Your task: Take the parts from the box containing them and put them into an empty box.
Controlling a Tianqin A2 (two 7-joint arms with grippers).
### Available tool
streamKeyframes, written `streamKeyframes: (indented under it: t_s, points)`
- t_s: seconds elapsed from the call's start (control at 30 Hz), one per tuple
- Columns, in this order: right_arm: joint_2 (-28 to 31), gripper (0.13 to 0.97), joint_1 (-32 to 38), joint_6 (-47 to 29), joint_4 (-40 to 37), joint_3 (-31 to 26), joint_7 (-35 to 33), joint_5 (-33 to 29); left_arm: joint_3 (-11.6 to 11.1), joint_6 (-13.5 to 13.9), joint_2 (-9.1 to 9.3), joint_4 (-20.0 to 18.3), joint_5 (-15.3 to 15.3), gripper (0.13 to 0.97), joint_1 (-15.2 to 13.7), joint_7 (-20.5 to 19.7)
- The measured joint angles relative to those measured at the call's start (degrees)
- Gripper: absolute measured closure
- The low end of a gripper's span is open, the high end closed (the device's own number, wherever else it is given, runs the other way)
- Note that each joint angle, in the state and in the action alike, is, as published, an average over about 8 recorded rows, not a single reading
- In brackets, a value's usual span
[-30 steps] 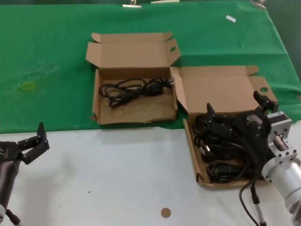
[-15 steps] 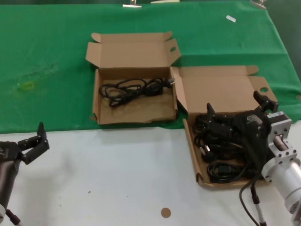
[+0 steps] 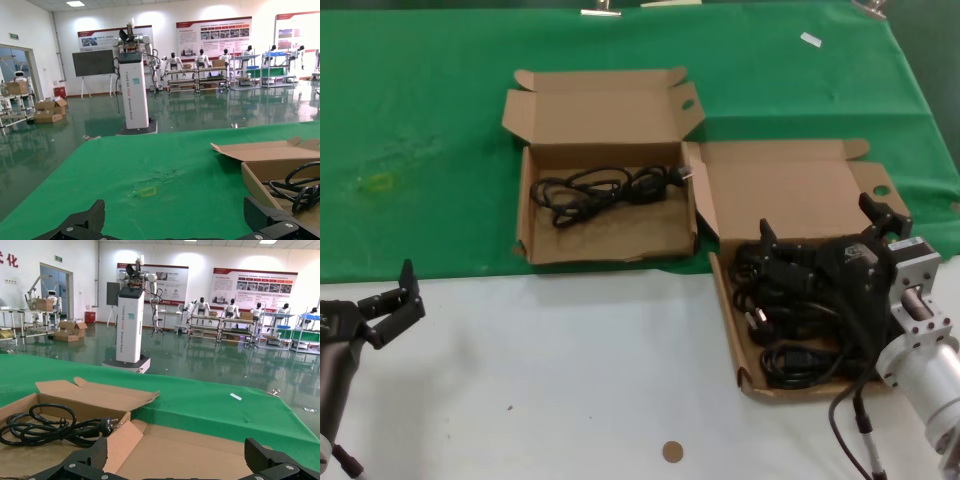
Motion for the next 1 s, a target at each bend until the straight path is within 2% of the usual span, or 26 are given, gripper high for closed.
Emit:
streamKeyframes:
  t_s: [1.0]
  points:
    - [0.00,0.129,0.00,0.00,0.00,0.00,0.00,0.00,0.00,0.00,0.00,0.00,0.00,0.132,0.00,0.00]
